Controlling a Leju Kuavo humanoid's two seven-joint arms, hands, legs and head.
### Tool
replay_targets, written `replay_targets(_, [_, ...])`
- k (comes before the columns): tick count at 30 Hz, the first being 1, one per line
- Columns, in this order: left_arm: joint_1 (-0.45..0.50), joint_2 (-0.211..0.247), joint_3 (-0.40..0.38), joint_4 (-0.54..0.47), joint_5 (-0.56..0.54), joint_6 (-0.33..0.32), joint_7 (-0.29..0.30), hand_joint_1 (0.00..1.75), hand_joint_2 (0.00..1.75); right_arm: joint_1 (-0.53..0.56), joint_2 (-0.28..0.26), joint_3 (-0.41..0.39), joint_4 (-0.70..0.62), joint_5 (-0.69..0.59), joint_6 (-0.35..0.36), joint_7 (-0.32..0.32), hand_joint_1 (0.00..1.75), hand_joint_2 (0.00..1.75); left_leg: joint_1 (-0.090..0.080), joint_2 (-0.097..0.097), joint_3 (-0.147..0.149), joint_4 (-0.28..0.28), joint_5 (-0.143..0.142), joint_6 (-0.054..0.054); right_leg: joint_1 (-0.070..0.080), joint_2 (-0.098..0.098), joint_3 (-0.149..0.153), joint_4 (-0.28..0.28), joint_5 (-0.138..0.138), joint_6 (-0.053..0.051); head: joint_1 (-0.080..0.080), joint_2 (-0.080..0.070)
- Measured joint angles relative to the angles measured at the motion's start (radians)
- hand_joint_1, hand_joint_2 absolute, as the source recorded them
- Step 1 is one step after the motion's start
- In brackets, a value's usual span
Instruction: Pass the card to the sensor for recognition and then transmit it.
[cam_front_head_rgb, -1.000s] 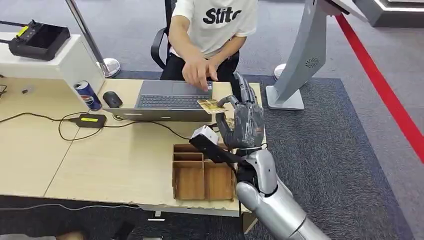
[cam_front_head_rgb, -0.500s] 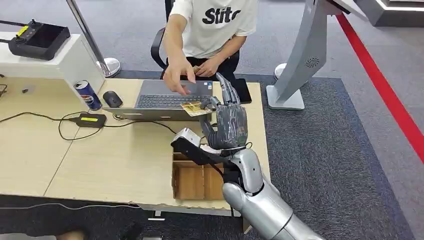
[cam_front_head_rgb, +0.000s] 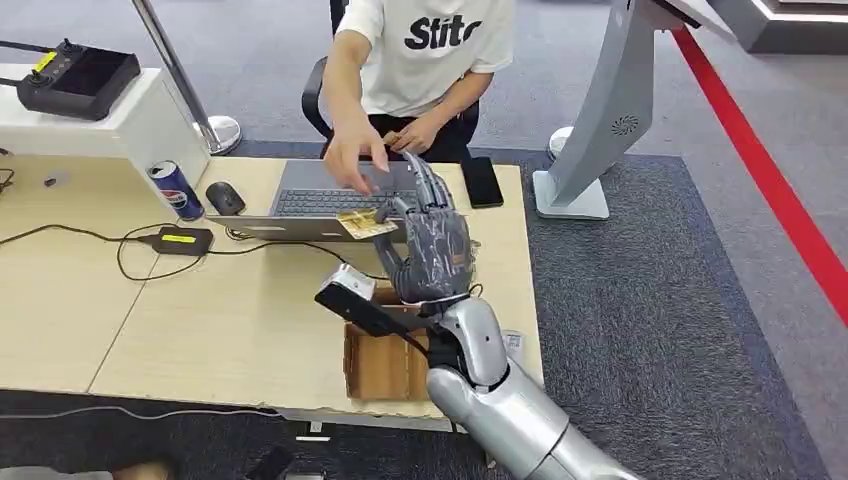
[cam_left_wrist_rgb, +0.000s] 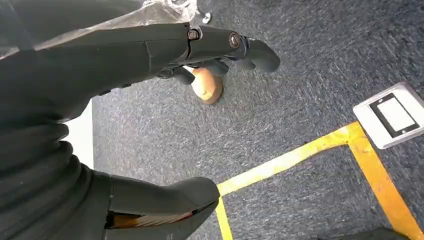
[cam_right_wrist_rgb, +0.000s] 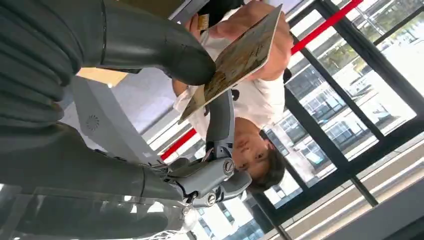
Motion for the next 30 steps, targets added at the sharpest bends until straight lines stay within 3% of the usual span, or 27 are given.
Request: replay_targets(30, [-0.006,-0.004,-0.007,0.002,-0.005,-0.004,0.002,0.00,1.75,-0.026,0.034,0.032,0.097,-0.024,-0.003,-0.006,1.75,1.75,0.000,0.000,0.000,0.000,0.000,0.000,0.000,0.000,0.000,0.000,0.000,0.000,0.000,0.000])
